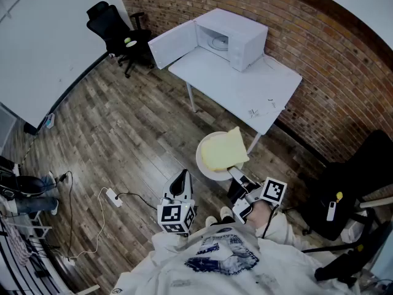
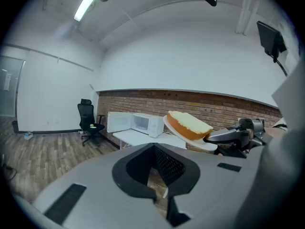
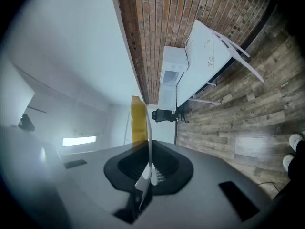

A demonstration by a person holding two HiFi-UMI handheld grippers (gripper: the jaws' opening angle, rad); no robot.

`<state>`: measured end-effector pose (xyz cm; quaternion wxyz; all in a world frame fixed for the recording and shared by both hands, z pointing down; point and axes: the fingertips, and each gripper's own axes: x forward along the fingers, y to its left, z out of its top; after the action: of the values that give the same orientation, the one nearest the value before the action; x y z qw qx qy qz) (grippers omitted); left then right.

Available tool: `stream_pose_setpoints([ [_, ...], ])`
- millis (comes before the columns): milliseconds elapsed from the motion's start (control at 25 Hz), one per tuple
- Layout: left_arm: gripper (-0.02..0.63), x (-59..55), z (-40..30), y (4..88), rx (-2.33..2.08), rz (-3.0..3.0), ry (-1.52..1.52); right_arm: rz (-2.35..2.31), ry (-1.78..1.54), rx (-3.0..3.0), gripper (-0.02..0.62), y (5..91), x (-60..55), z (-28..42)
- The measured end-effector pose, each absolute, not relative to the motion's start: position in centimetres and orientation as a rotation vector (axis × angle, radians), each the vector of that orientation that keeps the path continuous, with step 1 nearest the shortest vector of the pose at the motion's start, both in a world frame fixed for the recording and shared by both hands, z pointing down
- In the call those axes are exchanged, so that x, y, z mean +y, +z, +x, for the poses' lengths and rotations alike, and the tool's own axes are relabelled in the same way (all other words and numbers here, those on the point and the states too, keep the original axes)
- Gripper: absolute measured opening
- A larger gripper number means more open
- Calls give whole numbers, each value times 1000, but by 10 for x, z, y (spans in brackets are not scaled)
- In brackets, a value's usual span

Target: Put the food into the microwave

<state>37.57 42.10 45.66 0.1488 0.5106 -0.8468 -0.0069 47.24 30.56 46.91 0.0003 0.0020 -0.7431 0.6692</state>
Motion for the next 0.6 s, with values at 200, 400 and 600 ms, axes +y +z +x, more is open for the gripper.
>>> stream_pose_setpoints([
  [200,8,424,381,461,-2425,1458,-25,-4,2109,-2326,26,470,310,475],
  [400,8,424,379,461,-2436,1438,-30,-24,2095,-2328,26,470,308,472],
  [600,8,415,375,461,-2444,1418,-37,-28,2101,-2310,28,473,299,468],
])
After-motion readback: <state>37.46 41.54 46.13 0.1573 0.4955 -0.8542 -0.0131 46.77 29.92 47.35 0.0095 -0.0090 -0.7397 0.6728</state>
